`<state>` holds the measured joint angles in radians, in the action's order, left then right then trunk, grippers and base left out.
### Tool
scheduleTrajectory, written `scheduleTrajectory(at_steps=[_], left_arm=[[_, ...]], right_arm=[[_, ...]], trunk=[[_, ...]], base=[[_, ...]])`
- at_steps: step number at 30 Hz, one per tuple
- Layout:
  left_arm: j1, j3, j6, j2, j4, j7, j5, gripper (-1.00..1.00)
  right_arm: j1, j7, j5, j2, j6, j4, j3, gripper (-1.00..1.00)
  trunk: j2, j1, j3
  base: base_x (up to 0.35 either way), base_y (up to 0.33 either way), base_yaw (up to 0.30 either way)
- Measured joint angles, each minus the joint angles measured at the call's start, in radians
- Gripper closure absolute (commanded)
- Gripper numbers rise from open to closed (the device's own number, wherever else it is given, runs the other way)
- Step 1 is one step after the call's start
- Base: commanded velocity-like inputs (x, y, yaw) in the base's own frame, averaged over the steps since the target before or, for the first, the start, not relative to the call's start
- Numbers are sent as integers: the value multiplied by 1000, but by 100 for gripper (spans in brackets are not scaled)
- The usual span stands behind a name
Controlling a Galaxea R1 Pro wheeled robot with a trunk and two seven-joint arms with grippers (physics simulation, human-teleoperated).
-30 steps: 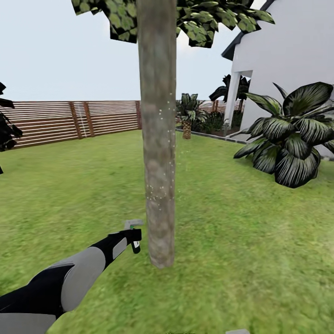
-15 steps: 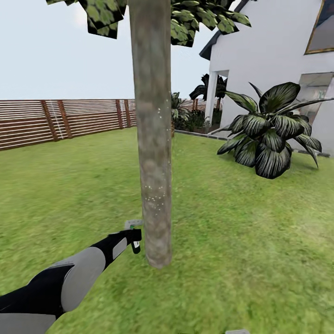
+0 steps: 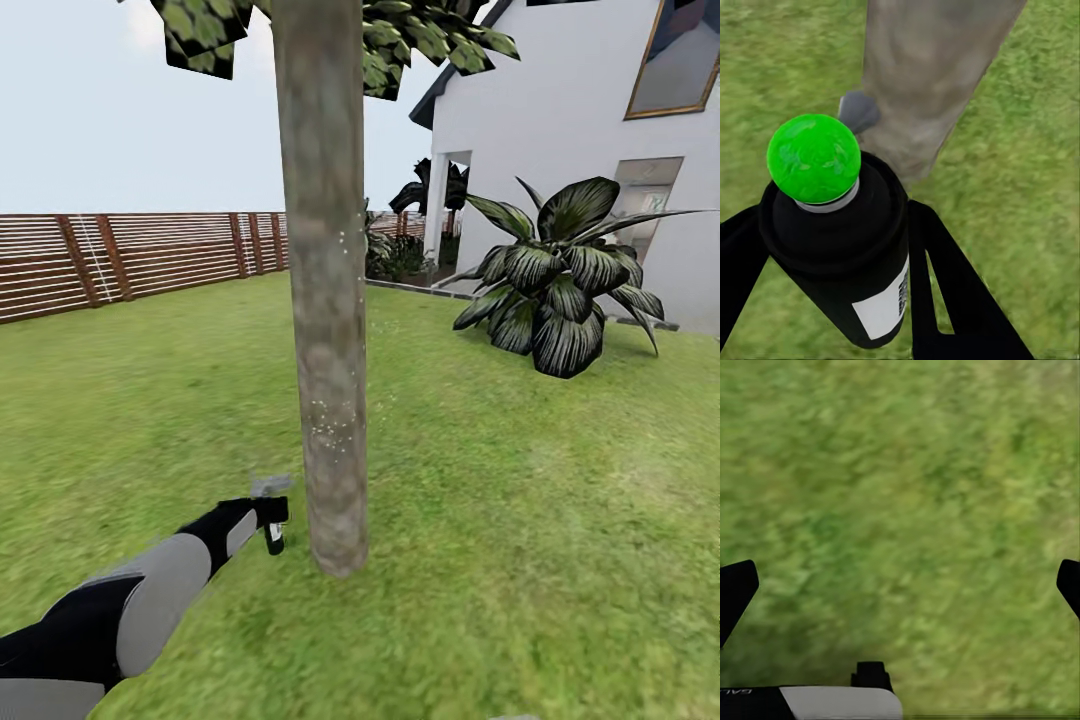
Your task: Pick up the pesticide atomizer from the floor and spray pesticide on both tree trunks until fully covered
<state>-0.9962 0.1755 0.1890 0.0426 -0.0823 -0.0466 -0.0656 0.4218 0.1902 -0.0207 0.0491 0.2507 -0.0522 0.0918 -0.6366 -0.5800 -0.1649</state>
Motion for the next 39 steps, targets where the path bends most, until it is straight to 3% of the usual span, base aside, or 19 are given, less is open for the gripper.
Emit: scheduleTrajectory(at_steps=[1, 4, 5, 10, 13, 16, 18, 24, 29, 39], left_arm=[[1, 0, 40, -3, -27, 1, 1, 100], [1, 0, 286, -15, -222, 5, -1, 100], [2, -1, 319, -17, -267, 5, 1, 100], [1, -2, 374, -15, -438, 0, 7, 100], [1, -2, 389, -14, -491, -2, 8, 100], [-10, -1, 526, -12, -545, -3, 28, 100], [-24, -1, 574, -12, -584, -4, 34, 100], [-160, -1, 739, -10, -634, -5, 40, 100], [-247, -1, 779, -10, -635, -7, 41, 100], [-405, -2, 794, -10, -599, -9, 41, 100]], right_arm=[[-2, 0, 0, 0, 0, 0, 0, -100], [-8, 0, 0, 0, 2, 0, 0, -100], [-9, 0, 0, 0, 2, 0, 0, -100], [-11, 0, -3, 0, 2, 1, 1, -100], [-11, -1, -5, 3, 3, 3, 6, -100], [-9, -2, -5, 8, 6, 54, 9, -100], [-9, -2, -5, 11, 6, 70, 8, -100], [-9, -3, -6, 15, 7, 89, 9, -100], [-9, -3, -6, 17, 8, 90, 10, -100], [-9, -3, -6, 17, 8, 89, 10, -100]], trunk=[[0, 0, 0], [0, 0, 0], [0, 0, 0], [0, 0, 0], [0, 0, 0], [0, 0, 0], [0, 0, 0], [0, 0, 0], [0, 0, 0], [0, 0, 0]], base=[[0, 1, -1], [0, 0, 0], [0, 0, 0], [0, 0, 0], [0, 0, 0], [0, 0, 0], [0, 0, 0], [0, 0, 0], [0, 0, 0], [0, 0, 0]])
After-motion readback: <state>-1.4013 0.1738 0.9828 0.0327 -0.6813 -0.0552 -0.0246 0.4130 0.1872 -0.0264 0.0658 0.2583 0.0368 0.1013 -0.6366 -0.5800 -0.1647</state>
